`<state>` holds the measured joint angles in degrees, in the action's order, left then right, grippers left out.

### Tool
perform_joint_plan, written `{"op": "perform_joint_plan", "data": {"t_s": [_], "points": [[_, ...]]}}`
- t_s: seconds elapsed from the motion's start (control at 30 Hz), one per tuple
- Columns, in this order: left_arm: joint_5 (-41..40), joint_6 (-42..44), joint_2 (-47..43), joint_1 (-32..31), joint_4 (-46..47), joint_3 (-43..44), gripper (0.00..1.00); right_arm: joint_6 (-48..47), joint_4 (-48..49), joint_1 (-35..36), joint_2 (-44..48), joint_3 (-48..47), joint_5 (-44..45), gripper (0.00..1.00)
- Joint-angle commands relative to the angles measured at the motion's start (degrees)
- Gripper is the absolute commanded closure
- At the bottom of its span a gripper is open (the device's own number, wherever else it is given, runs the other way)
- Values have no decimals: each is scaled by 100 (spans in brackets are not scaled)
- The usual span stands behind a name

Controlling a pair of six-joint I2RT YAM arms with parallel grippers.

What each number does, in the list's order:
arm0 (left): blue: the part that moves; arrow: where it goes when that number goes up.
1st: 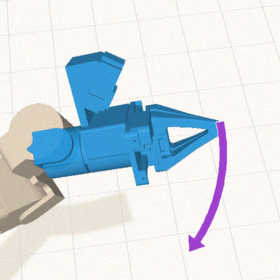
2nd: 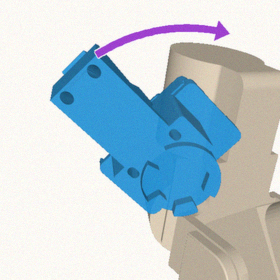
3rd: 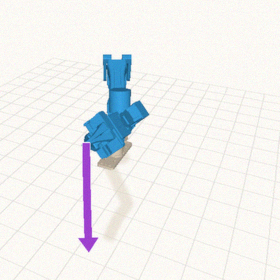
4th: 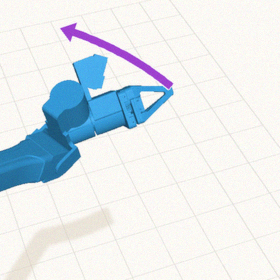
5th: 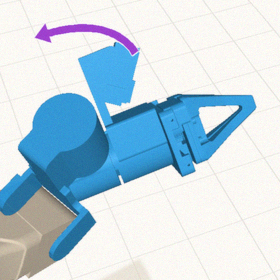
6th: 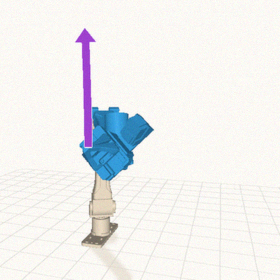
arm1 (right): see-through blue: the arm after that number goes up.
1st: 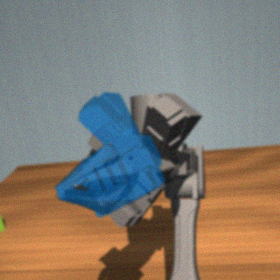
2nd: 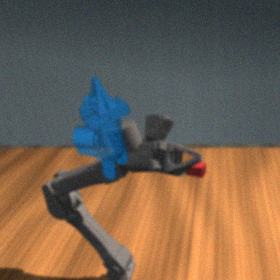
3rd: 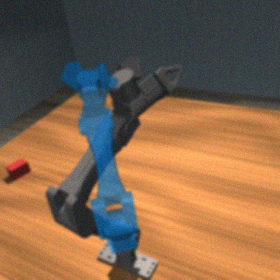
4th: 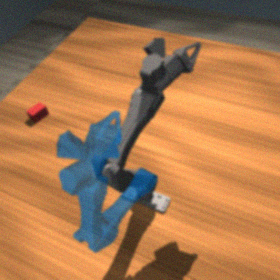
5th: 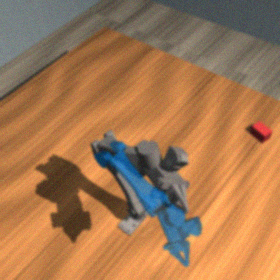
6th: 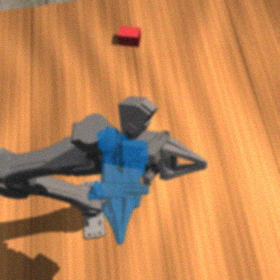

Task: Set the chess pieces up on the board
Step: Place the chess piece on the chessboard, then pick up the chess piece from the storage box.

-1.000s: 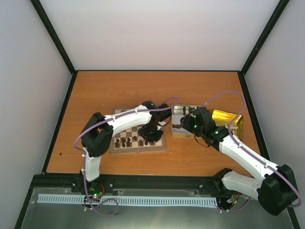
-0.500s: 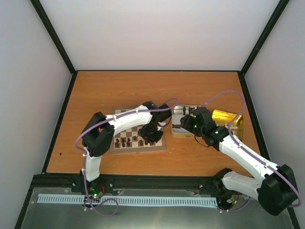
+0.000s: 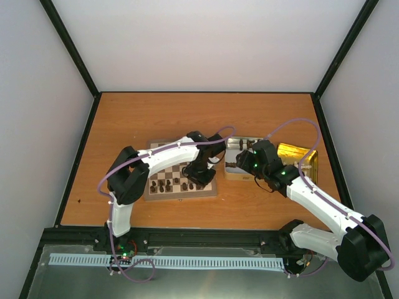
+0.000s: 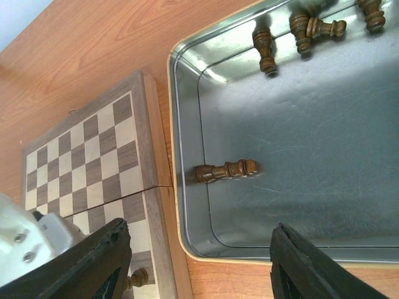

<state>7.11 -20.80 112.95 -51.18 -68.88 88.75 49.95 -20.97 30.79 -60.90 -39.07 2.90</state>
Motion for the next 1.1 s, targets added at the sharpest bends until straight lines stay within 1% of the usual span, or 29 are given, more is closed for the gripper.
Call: {"op": "perform_joint_plan", "data": {"t_s": [0.0, 0.03, 0.1, 0.23, 0.3, 0.4, 0.47, 0.57, 0.67, 0.73, 0.83, 0.93, 1.07], "points": [[184, 154, -473, -21, 274, 275, 65, -82, -164, -65, 53, -76, 185, 38], [212, 187, -578, 22, 345, 237, 62, -120, -199, -74, 72, -102, 209, 38], [237, 245, -816, 190, 496, 97, 58, -231, -234, -103, 79, -137, 277, 38], [402, 330, -1429, 639, 963, -340, 56, -598, -230, -269, -13, -249, 389, 38], [485, 351, -1813, 826, 1351, -559, 53, -892, -131, -362, -196, -343, 392, 38], [673, 274, -2477, 1144, 2278, -1016, 50, -1277, -189, -493, -812, -738, 406, 40], [735, 86, -2942, 1388, 2935, -1571, 49, -1522, -275, -587, -1420, -1038, 463, 44], [519, -303, -3731, 1665, 3897, -2360, 46, -1961, -270, -712, -2183, -1455, 449, 50], [381, -723, -4371, 1746, 4721, -3143, 42, -2205, -245, -790, -2909, -1814, 371, 55], [403, -943, -4680, 1764, 5121, -3585, 39, -2273, -263, -817, -3344, -2073, 363, 56], [466, -1194, -4912, 1767, 5424, -3971, 37, -2314, -273, -822, -3873, -2439, 392, 56], [546, -1328, -4940, 1769, 5443, -4156, 38, -2289, -311, -833, -4329, -2735, 626, 58], [568, -1377, -5003, 1775, 5460, -4302, 38, -2245, -271, -859, -4659, -2906, 808, 62]]}}
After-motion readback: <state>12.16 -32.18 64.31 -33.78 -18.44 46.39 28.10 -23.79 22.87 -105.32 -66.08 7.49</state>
